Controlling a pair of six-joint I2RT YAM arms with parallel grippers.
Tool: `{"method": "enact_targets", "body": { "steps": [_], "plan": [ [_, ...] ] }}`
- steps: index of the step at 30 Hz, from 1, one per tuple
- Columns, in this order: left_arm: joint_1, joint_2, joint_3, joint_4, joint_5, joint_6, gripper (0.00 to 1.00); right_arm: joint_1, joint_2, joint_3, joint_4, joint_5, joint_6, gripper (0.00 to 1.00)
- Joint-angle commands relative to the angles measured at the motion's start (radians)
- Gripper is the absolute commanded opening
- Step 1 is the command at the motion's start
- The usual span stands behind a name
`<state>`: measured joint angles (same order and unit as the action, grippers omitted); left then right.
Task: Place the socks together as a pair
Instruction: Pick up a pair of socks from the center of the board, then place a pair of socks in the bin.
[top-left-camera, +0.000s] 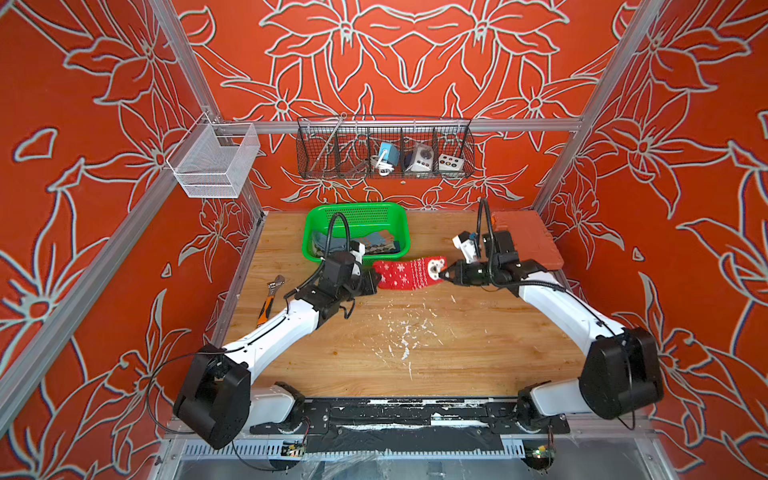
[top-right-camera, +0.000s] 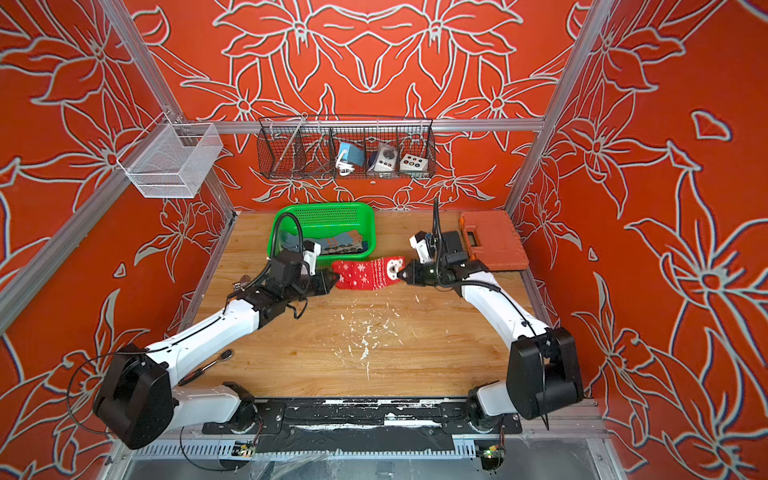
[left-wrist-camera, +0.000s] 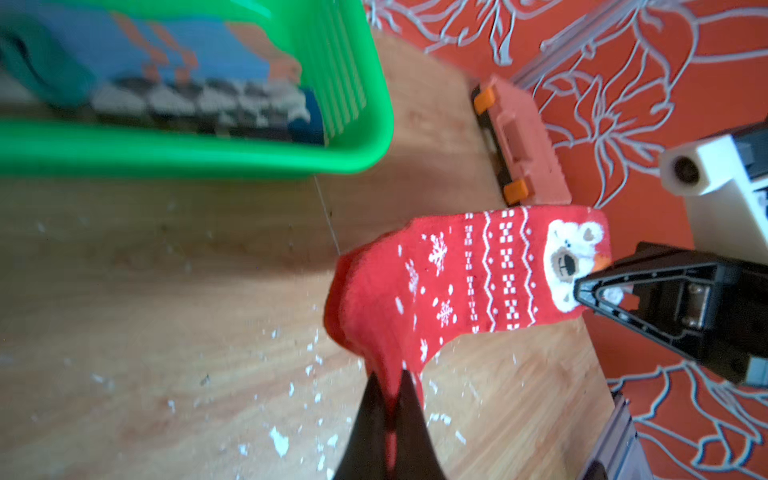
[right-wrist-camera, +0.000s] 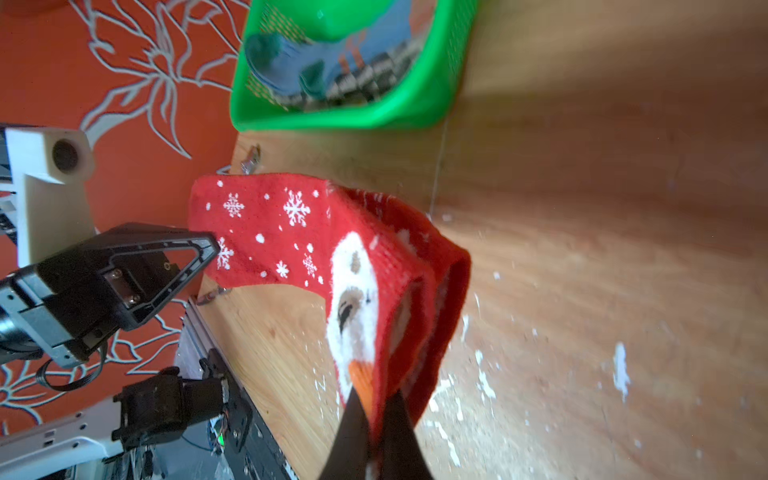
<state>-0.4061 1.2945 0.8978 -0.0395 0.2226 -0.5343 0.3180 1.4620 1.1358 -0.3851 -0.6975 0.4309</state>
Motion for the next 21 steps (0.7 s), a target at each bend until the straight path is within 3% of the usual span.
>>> {"method": "enact_targets", "body": {
  "steps": [1, 5, 12, 21],
  "plan": [
    [0.054, 0.036, 0.151, -0.125, -0.062, 0.073, 0.00, 0.023, 0.103, 0.154, -0.045, -0.050, 0.007, 0.00],
    [0.108, 0.111, 0.320, -0.225, -0.166, 0.125, 0.00, 0.061, 0.268, 0.376, -0.057, -0.060, 0.022, 0.00],
    [0.235, 0.320, 0.548, -0.351, -0.224, 0.224, 0.00, 0.111, 0.586, 0.740, -0.060, -0.050, 0.073, 0.00],
    [0.272, 0.432, 0.515, -0.283, -0.451, 0.268, 0.00, 0.164, 0.844, 0.950, -0.038, -0.023, 0.103, 0.00]
  ]
}}
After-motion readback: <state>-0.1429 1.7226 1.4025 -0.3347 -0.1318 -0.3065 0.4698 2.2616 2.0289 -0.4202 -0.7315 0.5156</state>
